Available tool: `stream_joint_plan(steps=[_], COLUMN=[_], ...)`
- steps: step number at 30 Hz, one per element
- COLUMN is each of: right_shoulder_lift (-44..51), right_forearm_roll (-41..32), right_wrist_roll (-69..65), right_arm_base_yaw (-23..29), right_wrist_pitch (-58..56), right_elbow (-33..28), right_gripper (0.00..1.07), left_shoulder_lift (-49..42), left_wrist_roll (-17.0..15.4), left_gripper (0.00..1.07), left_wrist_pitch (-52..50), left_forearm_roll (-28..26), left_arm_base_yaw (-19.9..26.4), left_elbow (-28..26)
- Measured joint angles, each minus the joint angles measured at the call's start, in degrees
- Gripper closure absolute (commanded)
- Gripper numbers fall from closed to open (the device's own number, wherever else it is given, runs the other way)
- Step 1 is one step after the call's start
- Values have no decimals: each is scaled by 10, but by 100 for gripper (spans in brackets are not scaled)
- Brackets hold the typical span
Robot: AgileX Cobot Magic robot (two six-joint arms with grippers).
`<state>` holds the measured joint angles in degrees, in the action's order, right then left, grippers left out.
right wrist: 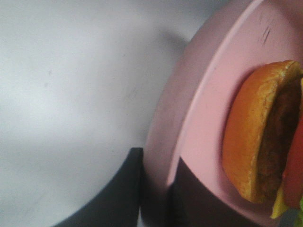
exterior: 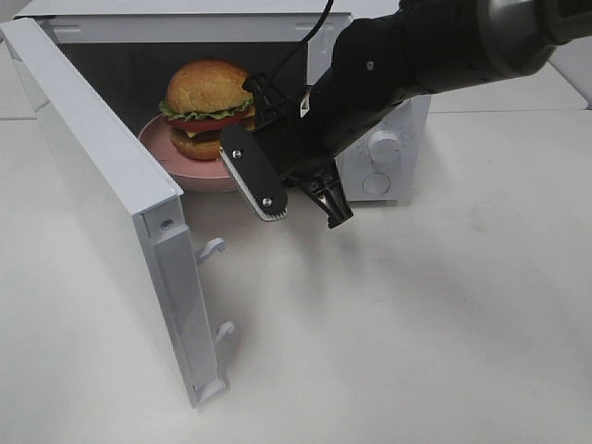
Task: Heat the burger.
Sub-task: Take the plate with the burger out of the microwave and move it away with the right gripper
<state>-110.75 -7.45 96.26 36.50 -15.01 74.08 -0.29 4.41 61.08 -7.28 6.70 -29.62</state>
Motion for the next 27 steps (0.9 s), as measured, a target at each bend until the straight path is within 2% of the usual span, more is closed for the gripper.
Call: stream_joint_plan(steps=[27], right_shoulder_lift=[242], right_forearm_roll=[-19], right_wrist_roll=[33], right_arm_base_yaw=[-2], right_wrist_pitch=[0], right_elbow=[-272], right_gripper=[107], left_shoulder_lift=[0], left_wrist_roll=[0], left_gripper=[9], left_wrist_pitch=[0], left_forearm_roll=[0], left_arm_base_yaw=[0], left_elbow=[0])
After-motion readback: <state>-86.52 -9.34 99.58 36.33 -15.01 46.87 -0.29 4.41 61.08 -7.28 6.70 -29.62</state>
